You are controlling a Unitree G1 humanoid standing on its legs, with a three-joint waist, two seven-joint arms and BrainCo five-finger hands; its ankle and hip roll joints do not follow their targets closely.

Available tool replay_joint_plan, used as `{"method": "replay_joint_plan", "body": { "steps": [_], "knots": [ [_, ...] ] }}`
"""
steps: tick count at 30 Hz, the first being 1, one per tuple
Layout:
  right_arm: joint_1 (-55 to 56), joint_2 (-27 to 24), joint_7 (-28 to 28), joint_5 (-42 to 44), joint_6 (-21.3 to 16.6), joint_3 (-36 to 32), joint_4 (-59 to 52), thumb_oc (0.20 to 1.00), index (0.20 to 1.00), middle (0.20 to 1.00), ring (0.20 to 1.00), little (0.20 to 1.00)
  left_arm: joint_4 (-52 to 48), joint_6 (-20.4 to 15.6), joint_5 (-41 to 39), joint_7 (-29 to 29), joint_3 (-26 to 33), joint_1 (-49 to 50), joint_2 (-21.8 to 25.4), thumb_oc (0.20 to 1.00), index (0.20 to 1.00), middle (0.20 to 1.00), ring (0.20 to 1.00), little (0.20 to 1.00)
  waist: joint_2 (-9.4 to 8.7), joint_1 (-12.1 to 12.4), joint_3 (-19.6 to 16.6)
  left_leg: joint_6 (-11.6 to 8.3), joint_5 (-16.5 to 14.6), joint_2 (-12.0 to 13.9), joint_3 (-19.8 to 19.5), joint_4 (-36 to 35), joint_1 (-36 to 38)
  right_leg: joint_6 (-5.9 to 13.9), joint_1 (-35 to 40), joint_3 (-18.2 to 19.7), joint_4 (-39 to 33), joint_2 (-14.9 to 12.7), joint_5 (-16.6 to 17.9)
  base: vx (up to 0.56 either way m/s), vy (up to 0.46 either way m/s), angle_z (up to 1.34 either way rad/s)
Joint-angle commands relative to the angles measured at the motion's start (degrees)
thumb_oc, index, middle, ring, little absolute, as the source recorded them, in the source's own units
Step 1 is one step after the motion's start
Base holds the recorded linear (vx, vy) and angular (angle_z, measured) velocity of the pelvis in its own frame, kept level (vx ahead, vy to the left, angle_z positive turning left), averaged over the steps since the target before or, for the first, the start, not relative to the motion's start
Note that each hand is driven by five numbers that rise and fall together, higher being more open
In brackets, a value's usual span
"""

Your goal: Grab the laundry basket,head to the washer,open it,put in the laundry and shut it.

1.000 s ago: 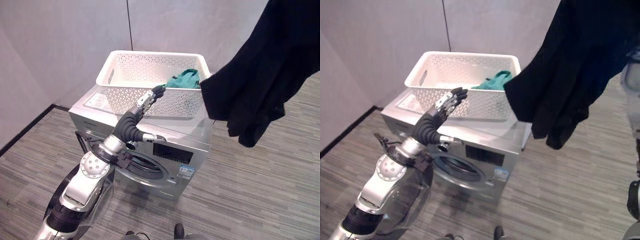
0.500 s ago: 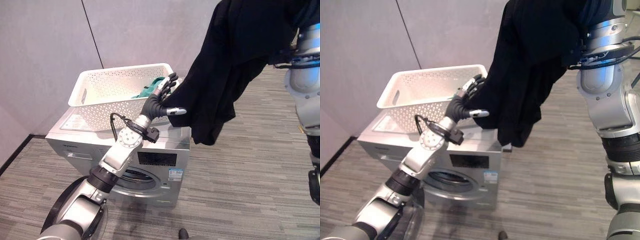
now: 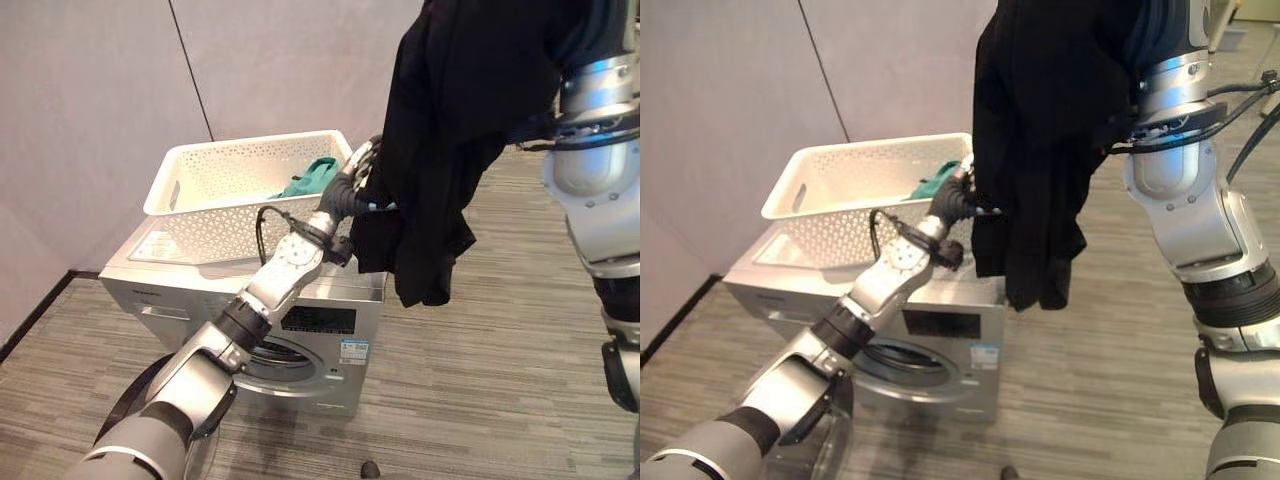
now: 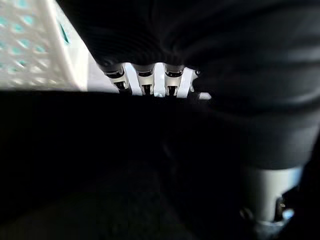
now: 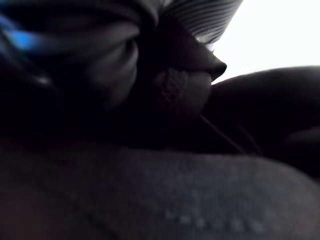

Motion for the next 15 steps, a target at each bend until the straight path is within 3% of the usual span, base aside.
{"method": "replay_joint_plan", "body": {
  "steps": [1,13,15],
  "knots": [
    [-2.8,-1.4,-0.3,3.3,-1.7,-0.8,-0.7,0.2,0.2,0.2,0.2,0.2,3.8,-2.5,-2.0,1.8,-4.2,-10.2,-1.7,1.0,1.0,1.0,1.0,1.0,-0.09,0.3,-3.0,-2.33,10.4,3.6,-3.4,-2.7,-6.0,0.86,5.1,1.0,4.5,-0.2,-12.8,0.01,-0.009,0.09],
    [3.7,1.3,0.4,8.0,-1.3,-1.8,-2.9,0.2,0.2,0.2,0.2,0.2,5.2,-1.5,-7.4,2.9,-6.5,-12.6,-6.6,1.0,1.0,1.0,1.0,1.0,-0.06,-0.3,-2.7,-2.78,10.5,3.3,-4.1,-1.2,-8.3,0.28,5.2,-0.9,5.2,-0.1,-13.5,0.0,-0.004,0.16],
    [3.7,3.7,-0.2,10.4,-1.1,-0.9,-1.7,0.2,0.2,0.2,0.2,0.2,7.5,-1.1,-8.9,3.7,-7.0,-13.9,-8.4,1.0,1.0,1.0,1.0,1.0,-0.06,-0.4,-3.0,-2.82,10.4,3.3,-3.9,-1.5,-8.1,0.24,5.3,-1.4,5.4,-0.1,-13.7,0.01,0.002,0.23]
  ]
}}
